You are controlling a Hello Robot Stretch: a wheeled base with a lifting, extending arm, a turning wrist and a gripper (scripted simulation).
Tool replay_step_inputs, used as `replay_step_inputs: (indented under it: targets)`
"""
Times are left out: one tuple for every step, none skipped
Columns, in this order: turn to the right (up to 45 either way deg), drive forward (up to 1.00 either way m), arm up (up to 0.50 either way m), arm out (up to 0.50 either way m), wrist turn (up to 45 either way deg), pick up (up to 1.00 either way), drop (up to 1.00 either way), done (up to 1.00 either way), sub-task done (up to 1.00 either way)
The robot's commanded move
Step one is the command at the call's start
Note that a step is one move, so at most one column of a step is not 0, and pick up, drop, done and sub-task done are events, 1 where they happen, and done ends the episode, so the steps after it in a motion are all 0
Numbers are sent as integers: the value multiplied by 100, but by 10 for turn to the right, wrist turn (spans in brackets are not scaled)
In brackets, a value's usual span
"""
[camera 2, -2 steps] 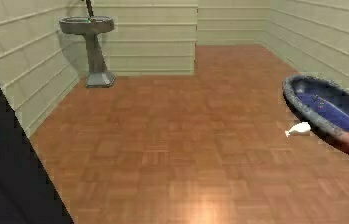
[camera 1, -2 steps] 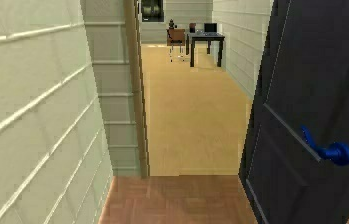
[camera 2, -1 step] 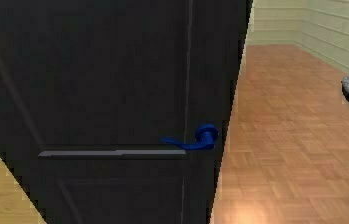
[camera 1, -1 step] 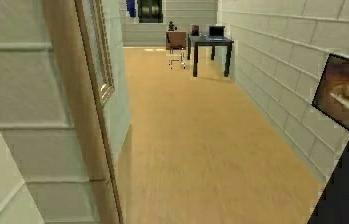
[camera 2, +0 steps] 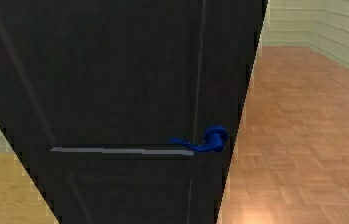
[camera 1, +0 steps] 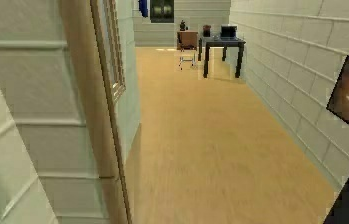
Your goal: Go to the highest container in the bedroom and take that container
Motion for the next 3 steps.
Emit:
replay_step_inputs:
  targets:
    - [0, 30, 0, 0, 0, 0, 0, 0, 0]
    - [0, 45, 0, 0, 0, 0, 0, 0, 0]
    - [-30, 0, 0, 0, 0, 0, 0, 0, 0]
